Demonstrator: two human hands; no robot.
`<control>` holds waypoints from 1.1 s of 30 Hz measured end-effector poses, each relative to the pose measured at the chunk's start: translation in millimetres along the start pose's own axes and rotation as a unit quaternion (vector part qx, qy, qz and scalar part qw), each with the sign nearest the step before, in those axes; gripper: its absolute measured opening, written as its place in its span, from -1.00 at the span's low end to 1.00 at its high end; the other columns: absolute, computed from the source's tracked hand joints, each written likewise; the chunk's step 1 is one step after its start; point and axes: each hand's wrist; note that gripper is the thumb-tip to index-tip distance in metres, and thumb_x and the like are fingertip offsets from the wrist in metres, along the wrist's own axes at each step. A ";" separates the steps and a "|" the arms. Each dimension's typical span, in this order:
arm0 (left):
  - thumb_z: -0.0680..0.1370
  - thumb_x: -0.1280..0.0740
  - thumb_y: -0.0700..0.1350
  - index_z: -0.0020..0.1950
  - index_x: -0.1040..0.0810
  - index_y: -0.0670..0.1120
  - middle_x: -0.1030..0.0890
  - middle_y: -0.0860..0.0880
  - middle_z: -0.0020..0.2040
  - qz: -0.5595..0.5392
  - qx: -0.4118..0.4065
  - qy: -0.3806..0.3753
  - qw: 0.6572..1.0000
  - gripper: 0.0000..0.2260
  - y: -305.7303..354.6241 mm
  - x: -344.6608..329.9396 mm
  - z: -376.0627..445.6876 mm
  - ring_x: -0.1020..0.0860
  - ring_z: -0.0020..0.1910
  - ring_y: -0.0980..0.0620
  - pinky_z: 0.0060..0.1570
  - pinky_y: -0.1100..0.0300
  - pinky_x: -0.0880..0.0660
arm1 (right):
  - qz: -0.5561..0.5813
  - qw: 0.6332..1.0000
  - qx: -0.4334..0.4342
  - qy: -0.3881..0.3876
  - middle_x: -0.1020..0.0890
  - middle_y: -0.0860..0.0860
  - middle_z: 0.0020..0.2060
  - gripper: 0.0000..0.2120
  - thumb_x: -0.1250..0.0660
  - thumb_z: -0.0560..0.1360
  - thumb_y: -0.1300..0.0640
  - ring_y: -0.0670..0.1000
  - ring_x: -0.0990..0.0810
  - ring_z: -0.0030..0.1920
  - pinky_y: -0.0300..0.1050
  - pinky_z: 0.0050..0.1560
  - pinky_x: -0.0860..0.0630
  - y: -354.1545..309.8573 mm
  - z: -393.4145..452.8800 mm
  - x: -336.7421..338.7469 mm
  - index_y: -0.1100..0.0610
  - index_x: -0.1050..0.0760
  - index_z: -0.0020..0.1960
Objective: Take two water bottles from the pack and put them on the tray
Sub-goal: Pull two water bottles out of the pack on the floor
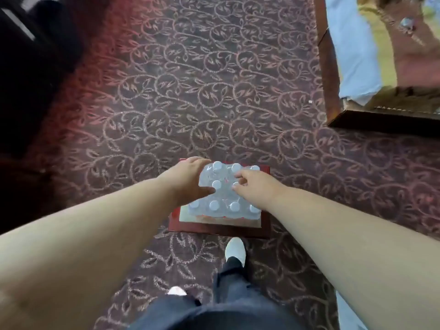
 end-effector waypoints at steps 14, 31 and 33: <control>0.35 0.03 0.61 0.65 0.23 -0.12 0.11 -0.03 0.71 0.161 -0.105 0.003 0.981 0.13 -65.4 -110.4 75.8 0.40 0.55 0.02 0.44 0.04 0.56 | -0.269 0.963 -0.020 0.018 -0.65 -0.07 -0.03 -0.64 -0.33 0.44 -0.26 0.08 -0.48 0.16 0.19 0.15 -0.19 2.1 111.5 -89.7 -0.08 -0.55 0.12; 0.26 -0.49 0.38 0.42 -0.39 0.06 -0.56 0.15 0.19 -0.260 -0.024 0.066 0.963 -0.18 -37.2 -80.1 58.1 -0.52 0.24 0.03 0.30 0.03 -0.43 | 0.160 0.952 0.141 0.220 -0.64 -0.03 0.01 -0.74 -0.46 0.53 0.09 -0.04 -0.61 0.03 -0.16 0.12 -0.51 -28.1 47.1 -15.8 0.10 -0.60 0.20; 0.24 -0.48 0.38 0.37 -0.29 0.19 -0.52 0.29 0.05 -0.295 0.013 0.051 0.954 -0.21 -28.1 -72.2 46.2 -0.54 0.05 0.11 0.07 0.17 -0.42 | 0.183 0.941 0.148 0.244 -0.66 -0.08 -0.07 -0.83 -0.40 0.56 0.00 -0.16 -0.62 -0.04 -0.31 0.00 -0.49 -41.7 47.3 2.6 0.01 -0.59 0.12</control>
Point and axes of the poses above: each hand's wrist, its own z-axis towards the middle knuckle, its own x-axis out of the back of the hand, y = z × x
